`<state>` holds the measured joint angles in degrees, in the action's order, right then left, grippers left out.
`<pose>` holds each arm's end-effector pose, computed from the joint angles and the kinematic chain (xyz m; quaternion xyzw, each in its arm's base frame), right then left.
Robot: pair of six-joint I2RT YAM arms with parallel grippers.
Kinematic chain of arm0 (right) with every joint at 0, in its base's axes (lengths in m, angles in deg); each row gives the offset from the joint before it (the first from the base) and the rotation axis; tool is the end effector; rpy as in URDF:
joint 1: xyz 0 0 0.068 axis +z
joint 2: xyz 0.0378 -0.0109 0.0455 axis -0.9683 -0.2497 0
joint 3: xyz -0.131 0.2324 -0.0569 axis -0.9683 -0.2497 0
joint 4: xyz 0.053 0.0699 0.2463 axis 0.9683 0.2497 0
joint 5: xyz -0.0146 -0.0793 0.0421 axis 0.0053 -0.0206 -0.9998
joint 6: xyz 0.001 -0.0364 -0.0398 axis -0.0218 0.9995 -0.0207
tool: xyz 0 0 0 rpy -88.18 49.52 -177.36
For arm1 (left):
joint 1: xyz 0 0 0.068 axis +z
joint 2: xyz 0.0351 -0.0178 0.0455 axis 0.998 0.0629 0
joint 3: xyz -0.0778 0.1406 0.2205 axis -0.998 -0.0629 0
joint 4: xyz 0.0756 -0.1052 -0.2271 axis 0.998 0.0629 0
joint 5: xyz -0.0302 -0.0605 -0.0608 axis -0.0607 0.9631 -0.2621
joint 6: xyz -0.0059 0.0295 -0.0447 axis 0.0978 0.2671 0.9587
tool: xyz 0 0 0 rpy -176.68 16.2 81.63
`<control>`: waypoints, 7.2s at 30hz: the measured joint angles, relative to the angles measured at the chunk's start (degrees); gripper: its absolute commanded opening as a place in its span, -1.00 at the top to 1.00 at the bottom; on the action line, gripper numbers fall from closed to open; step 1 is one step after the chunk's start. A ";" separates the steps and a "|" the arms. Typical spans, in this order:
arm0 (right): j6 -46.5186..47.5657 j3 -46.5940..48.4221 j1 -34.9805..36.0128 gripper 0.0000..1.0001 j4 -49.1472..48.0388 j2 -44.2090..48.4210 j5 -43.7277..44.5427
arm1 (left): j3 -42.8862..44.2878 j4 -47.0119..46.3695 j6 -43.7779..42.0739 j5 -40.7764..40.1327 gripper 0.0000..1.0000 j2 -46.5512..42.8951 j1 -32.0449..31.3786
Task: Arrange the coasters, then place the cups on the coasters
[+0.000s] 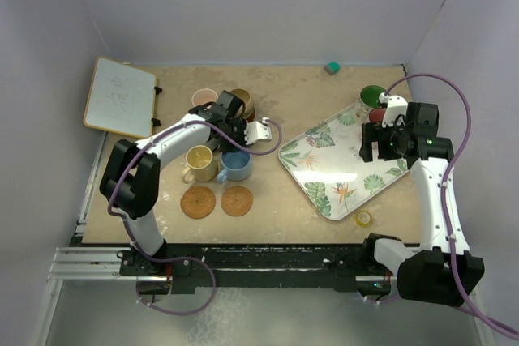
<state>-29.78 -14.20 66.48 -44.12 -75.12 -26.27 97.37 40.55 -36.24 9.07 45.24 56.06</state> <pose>0.2211 -0.0272 0.3299 -0.0597 0.9136 0.0356 0.4006 0.3143 -0.1950 0.2225 0.6319 0.7284 -0.0960 0.2468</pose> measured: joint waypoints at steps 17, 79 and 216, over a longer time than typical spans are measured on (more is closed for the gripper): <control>0.15 -0.07 0.00 -0.73 0.02 -0.70 -0.15 | 0.00 0.00 -1.16 0.00 0.82 1.16 0.00; 25.24 17.35 0.04 -0.66 -6.03 -28.22 5.88 | -11.30 -10.45 20.31 -11.93 -0.58 -28.98 2.62; 41.81 9.53 10.49 -0.75 17.81 -24.37 -13.57 | -3.61 -10.19 27.69 -10.21 -0.67 -22.58 2.82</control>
<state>12.03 -4.67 76.97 -26.31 -99.49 -39.84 93.76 30.36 -8.55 -1.14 22.66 58.88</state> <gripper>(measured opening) 0.883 0.840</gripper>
